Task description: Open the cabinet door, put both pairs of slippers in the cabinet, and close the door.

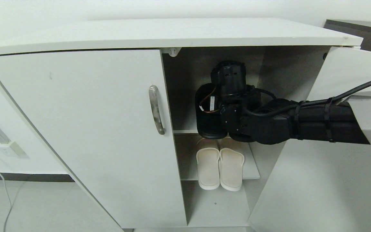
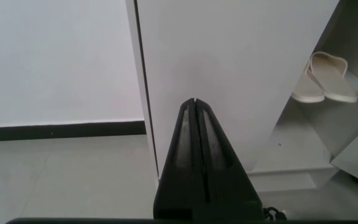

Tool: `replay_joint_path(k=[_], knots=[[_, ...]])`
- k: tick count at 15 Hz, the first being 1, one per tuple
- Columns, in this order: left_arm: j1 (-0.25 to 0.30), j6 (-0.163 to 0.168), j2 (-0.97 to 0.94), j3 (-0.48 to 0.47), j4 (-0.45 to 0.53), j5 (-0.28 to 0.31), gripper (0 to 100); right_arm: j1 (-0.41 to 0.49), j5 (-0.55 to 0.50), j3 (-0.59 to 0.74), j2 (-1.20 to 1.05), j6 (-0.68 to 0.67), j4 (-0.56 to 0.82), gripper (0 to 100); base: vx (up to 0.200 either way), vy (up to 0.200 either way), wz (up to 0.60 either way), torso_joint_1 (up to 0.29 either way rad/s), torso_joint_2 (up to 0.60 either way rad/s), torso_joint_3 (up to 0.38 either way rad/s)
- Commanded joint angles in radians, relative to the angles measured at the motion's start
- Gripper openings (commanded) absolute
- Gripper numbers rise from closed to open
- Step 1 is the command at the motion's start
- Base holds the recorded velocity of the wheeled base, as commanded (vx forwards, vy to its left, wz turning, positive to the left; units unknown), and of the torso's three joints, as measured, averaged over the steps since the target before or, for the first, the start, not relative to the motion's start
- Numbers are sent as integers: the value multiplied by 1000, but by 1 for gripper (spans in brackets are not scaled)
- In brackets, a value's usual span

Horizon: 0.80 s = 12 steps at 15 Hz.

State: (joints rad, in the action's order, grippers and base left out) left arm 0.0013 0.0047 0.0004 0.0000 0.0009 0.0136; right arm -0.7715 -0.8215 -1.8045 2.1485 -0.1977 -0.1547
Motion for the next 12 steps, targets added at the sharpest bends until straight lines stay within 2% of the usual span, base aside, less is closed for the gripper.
replay_joint_path(k=[1, 6, 7, 12], knots=[[0, 0, 1, 0, -1, 0, 0, 6, 1, -1, 13, 0, -2, 0, 0, 0, 0, 0, 0, 0], [0, 0, 1, 0, -1, -1, 0, 18, 4, -6, 28, -2, -3, 0, 0, 0, 0, 0, 0, 0], [0, 0, 1, 0, 1, -1, 0, 18, 4, -7, 28, -2, -2, 100, 0, 0, 0, 0, 0, 0], [0, 0, 0, 0, 1, -1, 0, -2, 4, 33, -1, -3, -2, 100, 0, 0, 0, 0, 0, 0]])
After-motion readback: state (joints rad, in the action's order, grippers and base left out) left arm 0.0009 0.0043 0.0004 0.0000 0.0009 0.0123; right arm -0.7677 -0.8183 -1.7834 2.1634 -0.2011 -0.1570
